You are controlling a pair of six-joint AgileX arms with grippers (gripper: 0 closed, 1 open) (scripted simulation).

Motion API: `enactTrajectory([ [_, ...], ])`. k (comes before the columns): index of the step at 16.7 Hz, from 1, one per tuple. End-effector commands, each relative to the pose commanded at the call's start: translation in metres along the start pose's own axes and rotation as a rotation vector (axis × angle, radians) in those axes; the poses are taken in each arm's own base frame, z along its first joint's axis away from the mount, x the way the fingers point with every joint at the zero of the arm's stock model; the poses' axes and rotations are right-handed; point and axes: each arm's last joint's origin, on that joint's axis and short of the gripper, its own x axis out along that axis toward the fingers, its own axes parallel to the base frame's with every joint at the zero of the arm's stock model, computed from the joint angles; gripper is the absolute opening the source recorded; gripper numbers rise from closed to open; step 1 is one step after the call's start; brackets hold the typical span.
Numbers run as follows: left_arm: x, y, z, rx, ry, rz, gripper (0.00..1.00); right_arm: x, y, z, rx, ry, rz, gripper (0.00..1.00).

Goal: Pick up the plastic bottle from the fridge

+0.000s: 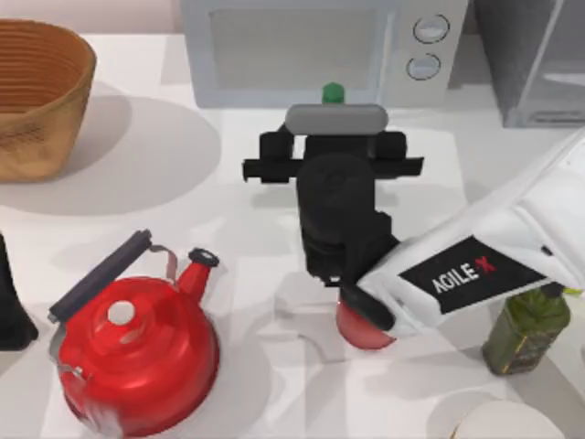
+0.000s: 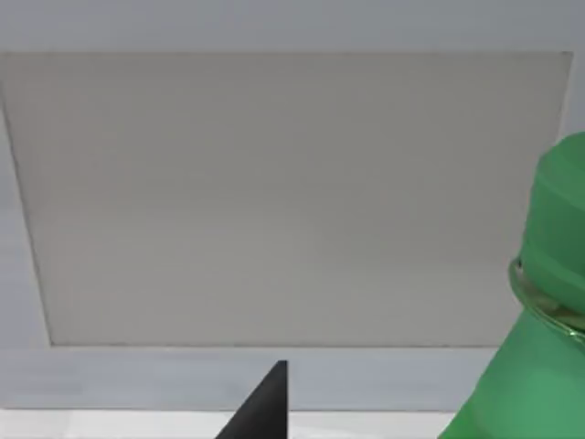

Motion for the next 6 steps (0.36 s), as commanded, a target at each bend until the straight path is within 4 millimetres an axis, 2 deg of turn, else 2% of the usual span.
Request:
enactTrajectory([
  [6,0.0,0.0,0.0,0.0,0.0,0.0,1.0,0.0,0.0,0.0,0.0,0.0,0.0,1.0],
])
